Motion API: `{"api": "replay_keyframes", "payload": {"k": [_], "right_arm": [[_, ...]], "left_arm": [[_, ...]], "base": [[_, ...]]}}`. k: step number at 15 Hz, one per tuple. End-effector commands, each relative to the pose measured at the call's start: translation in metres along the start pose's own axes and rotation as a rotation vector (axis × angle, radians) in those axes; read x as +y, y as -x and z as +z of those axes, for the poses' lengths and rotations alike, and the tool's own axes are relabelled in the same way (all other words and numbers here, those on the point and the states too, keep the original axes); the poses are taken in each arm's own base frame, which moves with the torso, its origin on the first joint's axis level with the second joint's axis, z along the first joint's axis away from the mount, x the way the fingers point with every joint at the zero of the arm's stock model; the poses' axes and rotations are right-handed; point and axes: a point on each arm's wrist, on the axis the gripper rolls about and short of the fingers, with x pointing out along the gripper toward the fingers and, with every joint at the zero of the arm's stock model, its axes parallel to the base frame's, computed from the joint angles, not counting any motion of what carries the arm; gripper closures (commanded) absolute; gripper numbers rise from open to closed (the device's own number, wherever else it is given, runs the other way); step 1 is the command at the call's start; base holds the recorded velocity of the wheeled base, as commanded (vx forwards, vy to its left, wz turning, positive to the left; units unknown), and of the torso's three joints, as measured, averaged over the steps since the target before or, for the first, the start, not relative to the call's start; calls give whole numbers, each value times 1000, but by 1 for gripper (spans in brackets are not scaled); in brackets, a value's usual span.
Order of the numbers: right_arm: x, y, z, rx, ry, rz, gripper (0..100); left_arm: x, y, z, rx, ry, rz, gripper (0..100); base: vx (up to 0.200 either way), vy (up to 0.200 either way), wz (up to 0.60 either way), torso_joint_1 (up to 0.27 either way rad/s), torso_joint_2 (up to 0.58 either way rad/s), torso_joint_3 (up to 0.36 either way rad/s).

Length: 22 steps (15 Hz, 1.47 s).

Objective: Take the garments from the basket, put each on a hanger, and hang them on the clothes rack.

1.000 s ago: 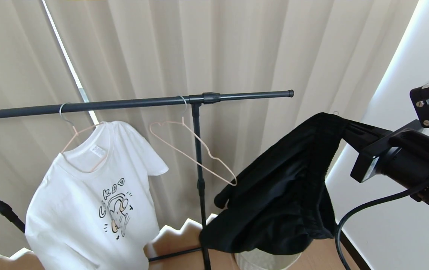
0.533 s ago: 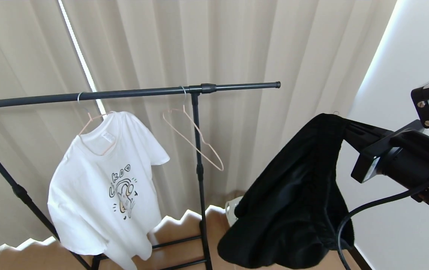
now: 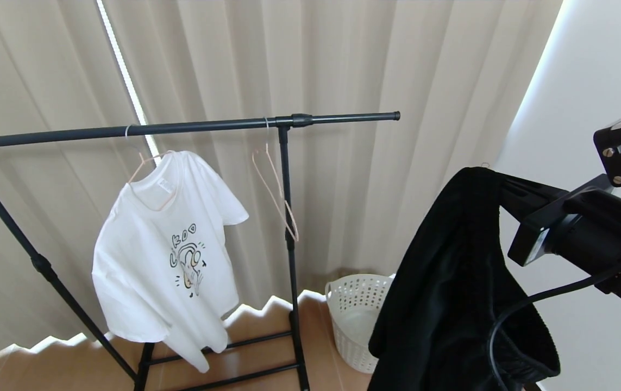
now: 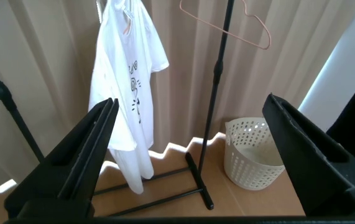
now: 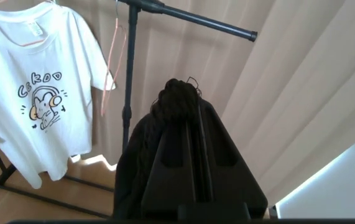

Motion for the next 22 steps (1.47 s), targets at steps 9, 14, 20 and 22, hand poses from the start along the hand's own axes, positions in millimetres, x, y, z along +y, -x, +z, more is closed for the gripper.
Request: {"api": "replay_keyframes", "payload": {"k": [9,14,20,22], "right_arm": [[0,1,-1,2,1,3,100],[0,1,-1,2,1,3,100],[0,1,-2,5,1,3,100],[1,0,-2,8,2,4,100]], "left_arm": [[0,0,0,1,3,0,0],[0,0,0,-1,2,2,0],[0,0,0,-1,2,2,0],[0,0,0,-2,4,2,0]], "base": [[0,0,333,2,2,2],[0,0,0,0,0,0],[0,0,0,0,0,0],[0,0,0,0,0,0]]}}
